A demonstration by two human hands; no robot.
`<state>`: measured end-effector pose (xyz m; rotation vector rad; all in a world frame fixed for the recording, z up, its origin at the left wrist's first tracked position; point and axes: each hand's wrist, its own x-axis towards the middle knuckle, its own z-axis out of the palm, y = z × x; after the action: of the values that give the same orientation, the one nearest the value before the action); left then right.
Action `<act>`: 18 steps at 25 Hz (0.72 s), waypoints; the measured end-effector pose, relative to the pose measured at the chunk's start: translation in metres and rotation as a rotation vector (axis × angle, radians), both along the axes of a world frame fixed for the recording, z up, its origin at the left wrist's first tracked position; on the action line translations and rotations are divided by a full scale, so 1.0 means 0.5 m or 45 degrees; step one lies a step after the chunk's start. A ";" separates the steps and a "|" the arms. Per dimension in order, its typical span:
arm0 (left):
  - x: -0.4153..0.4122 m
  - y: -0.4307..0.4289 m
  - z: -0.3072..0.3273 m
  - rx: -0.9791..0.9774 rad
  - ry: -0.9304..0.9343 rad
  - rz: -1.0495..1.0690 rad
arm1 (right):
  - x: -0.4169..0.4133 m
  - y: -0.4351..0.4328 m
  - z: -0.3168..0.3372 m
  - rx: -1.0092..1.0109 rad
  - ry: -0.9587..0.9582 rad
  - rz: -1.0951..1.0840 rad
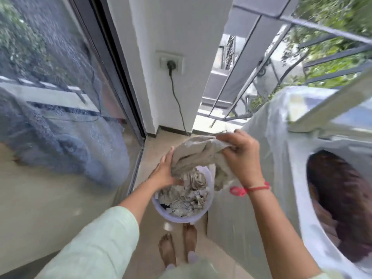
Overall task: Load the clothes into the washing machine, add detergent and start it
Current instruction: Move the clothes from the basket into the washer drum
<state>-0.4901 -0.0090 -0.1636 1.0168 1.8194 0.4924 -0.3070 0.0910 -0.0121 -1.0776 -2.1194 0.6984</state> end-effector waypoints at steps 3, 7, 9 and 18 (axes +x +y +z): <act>0.031 0.022 0.066 0.242 0.034 0.043 | 0.023 0.001 0.158 0.245 -0.121 0.109; 0.038 0.046 0.167 0.450 0.015 0.202 | 0.096 -0.002 0.263 0.543 -0.414 -0.108; 0.043 0.059 0.234 0.583 -0.045 0.285 | 0.144 0.018 0.276 0.419 -0.226 -0.229; 0.130 0.128 0.521 1.157 0.344 -0.048 | 0.338 0.016 0.408 0.292 0.415 -0.552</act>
<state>-0.4249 0.0551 0.0969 1.7809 1.8086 1.2709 -0.1382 0.0988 0.1918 -1.1544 -1.5748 0.3798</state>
